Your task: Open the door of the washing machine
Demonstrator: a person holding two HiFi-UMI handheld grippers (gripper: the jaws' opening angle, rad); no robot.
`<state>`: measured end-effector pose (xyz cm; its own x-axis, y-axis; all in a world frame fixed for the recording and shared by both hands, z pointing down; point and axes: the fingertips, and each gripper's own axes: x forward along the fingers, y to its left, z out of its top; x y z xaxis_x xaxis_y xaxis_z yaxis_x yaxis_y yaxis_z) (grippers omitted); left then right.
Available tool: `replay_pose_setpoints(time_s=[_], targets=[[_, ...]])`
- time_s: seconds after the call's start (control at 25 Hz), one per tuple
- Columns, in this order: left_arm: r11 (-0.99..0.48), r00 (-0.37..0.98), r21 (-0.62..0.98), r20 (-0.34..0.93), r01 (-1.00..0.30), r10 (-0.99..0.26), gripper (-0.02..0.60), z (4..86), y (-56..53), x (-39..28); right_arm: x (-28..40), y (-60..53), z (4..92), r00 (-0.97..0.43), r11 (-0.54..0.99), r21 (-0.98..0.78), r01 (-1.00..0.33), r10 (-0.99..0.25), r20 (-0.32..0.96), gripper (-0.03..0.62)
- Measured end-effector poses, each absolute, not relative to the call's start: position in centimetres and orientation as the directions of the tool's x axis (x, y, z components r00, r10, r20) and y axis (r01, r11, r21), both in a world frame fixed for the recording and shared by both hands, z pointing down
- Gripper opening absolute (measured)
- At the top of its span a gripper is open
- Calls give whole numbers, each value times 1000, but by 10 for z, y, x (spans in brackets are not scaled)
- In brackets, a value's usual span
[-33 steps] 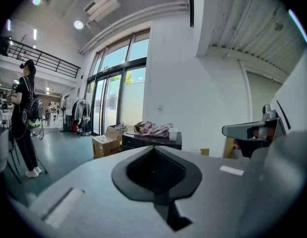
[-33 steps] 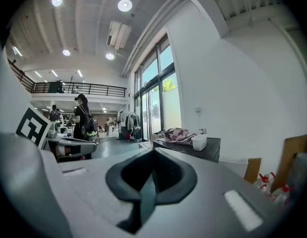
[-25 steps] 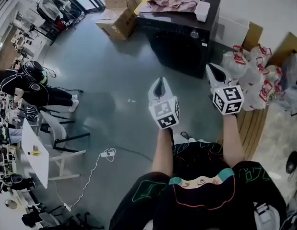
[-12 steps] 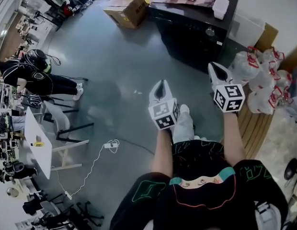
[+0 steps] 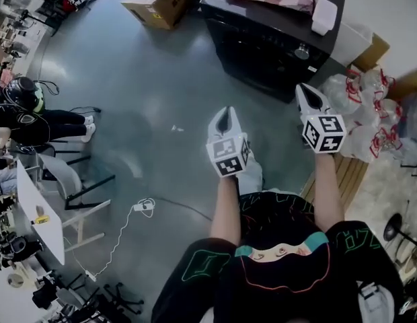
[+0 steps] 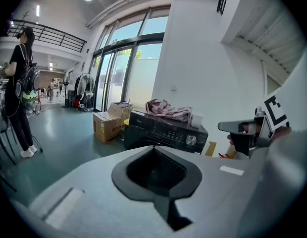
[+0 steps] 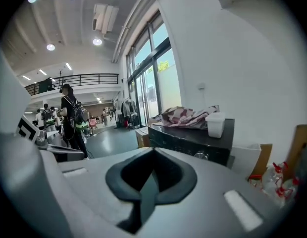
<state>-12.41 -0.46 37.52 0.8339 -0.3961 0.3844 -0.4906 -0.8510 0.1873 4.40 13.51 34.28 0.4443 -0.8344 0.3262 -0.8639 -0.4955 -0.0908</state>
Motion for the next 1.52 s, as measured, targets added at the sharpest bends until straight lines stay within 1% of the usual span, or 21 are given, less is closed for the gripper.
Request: replay_pose_setpoints(time_s=[0.16, 0.32, 0.48, 0.64, 0.84, 1.0, 1.12, 1.24, 1.36, 1.52], targets=[[-858, 826, 170, 413, -485, -385, 11, 391, -46, -100, 54, 80, 356, 402, -456, -72, -887, -840, 365, 3], [-855, 820, 155, 411, -495, -399, 11, 388, -96, -82, 70, 35, 351, 389, -438, -57, -897, -845, 367, 3], [-862, 827, 155, 406, -483, -390, 11, 386, -123, -61, 94, 21, 350, 419, -463, -33, -886, -828, 373, 3], [-888, 842, 138, 408, -439, -353, 11, 389, -134, -36, 123, 20, 354, 465, -515, -33, -857, -799, 381, 3], [-898, 850, 140, 410, -416, -330, 11, 392, -151, -12, 139, -1, 361, 452, -502, -21, -865, -796, 402, 3], [-896, 848, 143, 413, -420, -332, 11, 400, -173, 15, 154, -30, 375, 411, -448, 18, -894, -802, 433, 3], [-906, 838, 129, 450, -402, -308, 11, 415, -185, 37, 158, -53, 399, 336, -342, 84, -936, -795, 505, 3], [-914, 826, 123, 487, -385, -283, 11, 426, -200, 62, 161, -81, 416, 261, -258, 84, -962, -795, 548, 3], [-918, 807, 115, 528, -378, -266, 11, 442, -213, 83, 172, -106, 432, 233, -249, 50, -967, -793, 563, 3], [-920, 777, 108, 578, -377, -250, 11, 470, -226, 105, 183, -107, 468, 218, -266, 27, -964, -725, 654, 3]])
